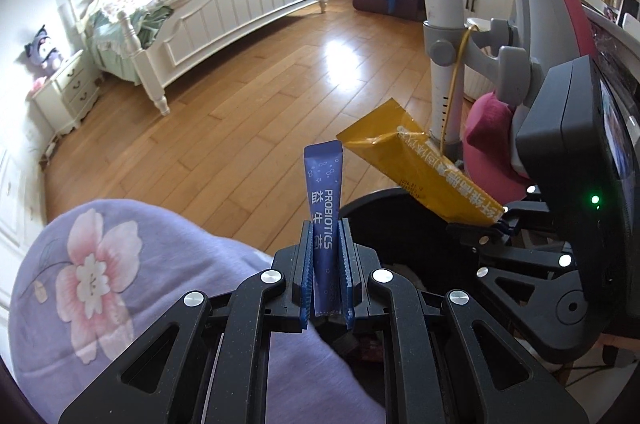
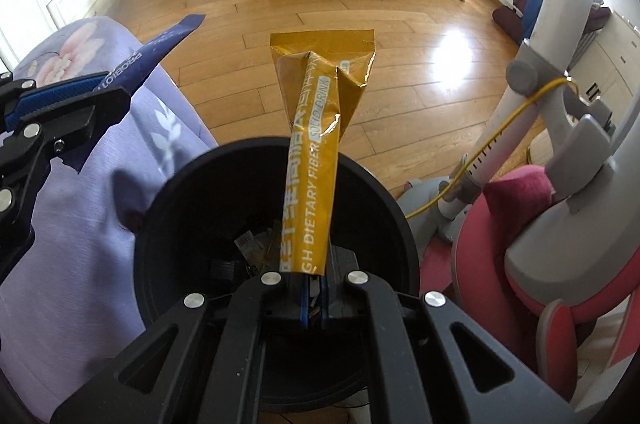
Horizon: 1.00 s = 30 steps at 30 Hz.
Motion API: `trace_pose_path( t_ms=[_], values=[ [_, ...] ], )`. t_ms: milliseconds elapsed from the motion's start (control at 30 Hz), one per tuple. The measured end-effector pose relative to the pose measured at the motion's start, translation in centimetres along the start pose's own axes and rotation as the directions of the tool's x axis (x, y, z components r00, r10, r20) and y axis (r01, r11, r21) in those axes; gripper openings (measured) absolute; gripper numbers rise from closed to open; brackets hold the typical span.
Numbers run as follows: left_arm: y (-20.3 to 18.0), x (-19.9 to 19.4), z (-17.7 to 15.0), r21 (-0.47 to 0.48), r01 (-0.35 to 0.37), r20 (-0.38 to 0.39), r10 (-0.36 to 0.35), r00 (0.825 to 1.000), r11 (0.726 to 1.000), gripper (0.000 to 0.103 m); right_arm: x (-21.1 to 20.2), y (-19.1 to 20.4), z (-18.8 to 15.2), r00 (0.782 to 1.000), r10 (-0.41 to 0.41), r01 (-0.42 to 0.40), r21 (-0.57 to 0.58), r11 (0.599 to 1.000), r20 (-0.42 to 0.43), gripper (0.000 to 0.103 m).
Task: Collect trash
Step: 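Carry the blue stick and gold fiber packet over the black bin, then open both grippers to drop the blue stick and gold packet into the bin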
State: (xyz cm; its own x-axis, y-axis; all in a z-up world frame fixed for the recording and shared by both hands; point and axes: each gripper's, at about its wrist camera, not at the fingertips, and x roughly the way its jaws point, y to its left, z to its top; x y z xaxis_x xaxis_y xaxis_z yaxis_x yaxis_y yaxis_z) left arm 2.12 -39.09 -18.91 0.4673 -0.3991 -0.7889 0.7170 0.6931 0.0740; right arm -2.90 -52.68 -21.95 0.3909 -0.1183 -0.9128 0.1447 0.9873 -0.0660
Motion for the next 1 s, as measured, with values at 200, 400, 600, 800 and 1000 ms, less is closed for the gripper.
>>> trace_pose_path(
  t_ms=[200,400,600,800,1000],
  values=[
    [-1.2,1.6,0.2,0.007,0.017,-0.029,-0.017,0.999,1.000,0.013,1.1,-1.5,-0.6,1.000,0.003,-0.002,0.024,1.000,-0.026,0.004],
    [-2.0,2.8,0.3,0.014,0.027,-0.050,-0.026,0.998,1.000,0.013,1.8,-2.2,-1.2,0.999,0.006,-0.004,0.041,0.999,-0.042,0.004],
    [-2.8,4.1,0.5,0.013,0.038,-0.076,-0.037,0.996,0.999,0.013,2.6,-2.0,-2.0,0.998,0.022,-0.020,0.038,0.999,-0.064,0.004],
    [-3.5,4.7,-0.1,0.015,0.046,-0.093,-0.045,0.995,0.999,0.013,2.9,-1.7,-2.8,0.996,0.031,-0.028,0.036,0.999,-0.086,0.004],
    [-3.8,4.4,-0.3,0.003,0.046,-0.089,-0.046,0.995,0.999,0.028,2.5,-1.8,-2.9,0.996,0.000,0.004,0.044,0.999,-0.090,0.011]
  ],
)
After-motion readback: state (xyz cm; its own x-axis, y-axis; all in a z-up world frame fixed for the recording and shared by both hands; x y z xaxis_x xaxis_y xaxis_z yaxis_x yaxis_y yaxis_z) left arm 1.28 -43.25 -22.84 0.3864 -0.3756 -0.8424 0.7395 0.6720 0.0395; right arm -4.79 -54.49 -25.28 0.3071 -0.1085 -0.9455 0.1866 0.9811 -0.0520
